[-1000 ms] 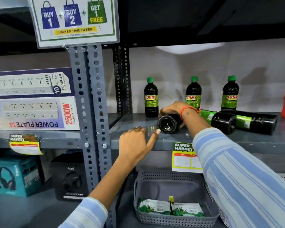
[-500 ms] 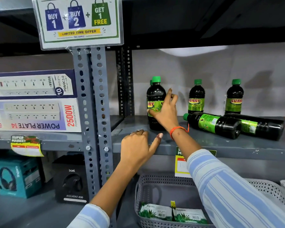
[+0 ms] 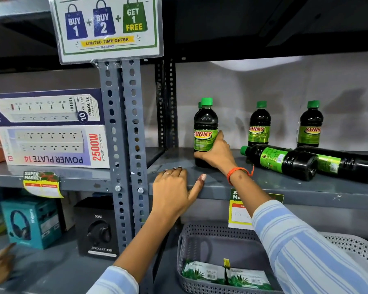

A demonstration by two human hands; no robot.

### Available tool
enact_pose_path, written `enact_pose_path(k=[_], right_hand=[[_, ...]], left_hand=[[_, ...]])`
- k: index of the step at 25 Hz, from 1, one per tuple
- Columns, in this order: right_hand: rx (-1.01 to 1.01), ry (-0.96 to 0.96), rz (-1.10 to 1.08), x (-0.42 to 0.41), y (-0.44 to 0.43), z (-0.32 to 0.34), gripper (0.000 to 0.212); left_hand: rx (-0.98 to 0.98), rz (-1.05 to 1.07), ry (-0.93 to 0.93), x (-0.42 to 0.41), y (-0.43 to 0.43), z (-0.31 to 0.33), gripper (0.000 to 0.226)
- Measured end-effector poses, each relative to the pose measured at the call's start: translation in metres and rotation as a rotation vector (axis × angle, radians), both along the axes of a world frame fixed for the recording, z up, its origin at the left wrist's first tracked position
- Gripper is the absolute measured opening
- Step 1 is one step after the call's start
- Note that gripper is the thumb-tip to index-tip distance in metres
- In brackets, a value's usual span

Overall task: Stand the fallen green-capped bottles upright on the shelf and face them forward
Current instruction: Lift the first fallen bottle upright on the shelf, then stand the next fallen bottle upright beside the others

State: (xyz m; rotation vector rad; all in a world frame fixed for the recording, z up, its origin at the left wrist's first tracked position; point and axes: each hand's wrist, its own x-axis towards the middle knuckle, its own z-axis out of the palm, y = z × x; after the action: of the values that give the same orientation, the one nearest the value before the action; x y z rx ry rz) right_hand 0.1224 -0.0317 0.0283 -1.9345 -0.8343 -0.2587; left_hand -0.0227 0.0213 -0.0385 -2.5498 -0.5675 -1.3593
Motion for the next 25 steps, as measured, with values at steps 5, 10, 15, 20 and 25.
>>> enact_pose_path(k=[5, 10, 15, 20, 25], right_hand=[[-0.01, 0.075, 0.066, 0.005, -0.001, -0.003, 0.086], [-0.013, 0.074, 0.118, -0.004, -0.009, -0.001, 0.063], [-0.047, 0.058, 0.205, -0.028, -0.031, 0.0, 0.052], [-0.056, 0.095, 0.314, -0.056, -0.054, 0.003, 0.041], [0.19, 0.266, 0.322, -0.029, -0.094, 0.02, 0.066]], left_hand=[[0.015, 0.048, 0.024, -0.004, 0.001, -0.002, 0.063], [-0.006, 0.048, 0.046, -0.003, 0.002, -0.002, 0.063], [-0.031, 0.061, 0.023, 0.0, 0.005, -0.009, 0.087], [-0.019, 0.03, -0.063, 0.001, 0.007, -0.011, 0.097], [0.123, -0.043, -0.12, 0.009, -0.019, -0.012, 0.082]])
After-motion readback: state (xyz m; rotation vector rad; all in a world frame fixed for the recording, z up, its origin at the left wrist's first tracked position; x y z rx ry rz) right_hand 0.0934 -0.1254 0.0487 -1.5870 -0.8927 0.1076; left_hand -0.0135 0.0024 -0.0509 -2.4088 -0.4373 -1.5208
